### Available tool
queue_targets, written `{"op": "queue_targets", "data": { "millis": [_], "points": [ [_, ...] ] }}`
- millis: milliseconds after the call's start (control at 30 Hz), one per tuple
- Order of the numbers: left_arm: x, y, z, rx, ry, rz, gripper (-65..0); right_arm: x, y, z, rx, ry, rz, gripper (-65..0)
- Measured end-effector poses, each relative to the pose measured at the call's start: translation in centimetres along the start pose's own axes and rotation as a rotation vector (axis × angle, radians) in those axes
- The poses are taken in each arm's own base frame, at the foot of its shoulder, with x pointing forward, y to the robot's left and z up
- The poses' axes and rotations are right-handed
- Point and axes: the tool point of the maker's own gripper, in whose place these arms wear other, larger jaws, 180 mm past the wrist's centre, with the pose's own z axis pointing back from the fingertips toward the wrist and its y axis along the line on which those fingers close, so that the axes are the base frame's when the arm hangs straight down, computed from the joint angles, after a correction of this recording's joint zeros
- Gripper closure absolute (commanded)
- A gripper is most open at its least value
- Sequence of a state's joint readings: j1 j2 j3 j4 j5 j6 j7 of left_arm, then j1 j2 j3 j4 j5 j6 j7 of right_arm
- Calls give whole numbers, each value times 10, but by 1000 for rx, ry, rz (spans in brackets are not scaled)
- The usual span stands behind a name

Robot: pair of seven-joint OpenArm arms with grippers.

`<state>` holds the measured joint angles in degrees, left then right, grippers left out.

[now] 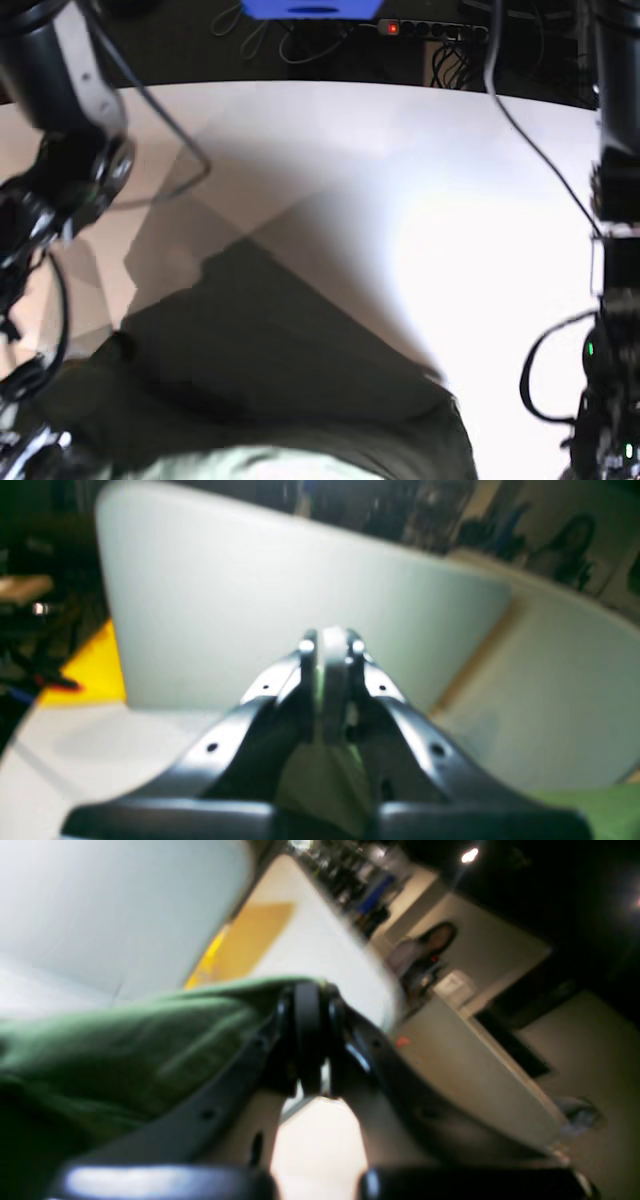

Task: Layout the t-shirt on the table in an organized manner, then fold the t-shirt properly
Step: 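Lay the shirt down with both grippers, pulling it taut between them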

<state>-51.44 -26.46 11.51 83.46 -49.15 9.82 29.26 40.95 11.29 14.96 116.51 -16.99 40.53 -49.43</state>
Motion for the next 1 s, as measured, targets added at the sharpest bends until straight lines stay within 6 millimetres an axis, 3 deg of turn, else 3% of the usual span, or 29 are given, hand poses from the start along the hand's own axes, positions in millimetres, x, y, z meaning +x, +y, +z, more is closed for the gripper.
{"op": "queue_targets", "data": {
  "millis": [67, 133, 267, 367, 533, 633, 733, 867, 1000],
  "points": [
    [-13, 14, 12, 29, 6, 13, -1, -27, 15, 4, 36, 51, -32, 0],
    [-40, 27, 29, 58, 37, 21, -1, -64, 18, 11, 26, 161, -70, 0],
    [-134, 38, 75, 87, 233, 76, -1, -119, 32, 31, 53, 285, -98, 0],
    [-186, 50, 109, 137, 336, 120, -1, -159, 61, 52, 115, 400, -104, 0],
    [-226, 68, 157, 219, 400, 192, -1, -217, 110, 102, 214, 578, -155, 0],
    [-242, 85, 186, 282, 437, 204, -1, -237, 139, 132, 293, 647, -160, 0],
    [-244, 91, 205, 309, 447, 205, -1, -256, 163, 163, 353, 737, -171, 0],
    [-253, 105, 237, 369, 478, 212, -1, -272, 175, 192, 403, 785, -155, 0],
    [-261, 109, 253, 392, 536, 226, -1, -289, 181, 222, 445, 859, -127, 0]
  ]
}}
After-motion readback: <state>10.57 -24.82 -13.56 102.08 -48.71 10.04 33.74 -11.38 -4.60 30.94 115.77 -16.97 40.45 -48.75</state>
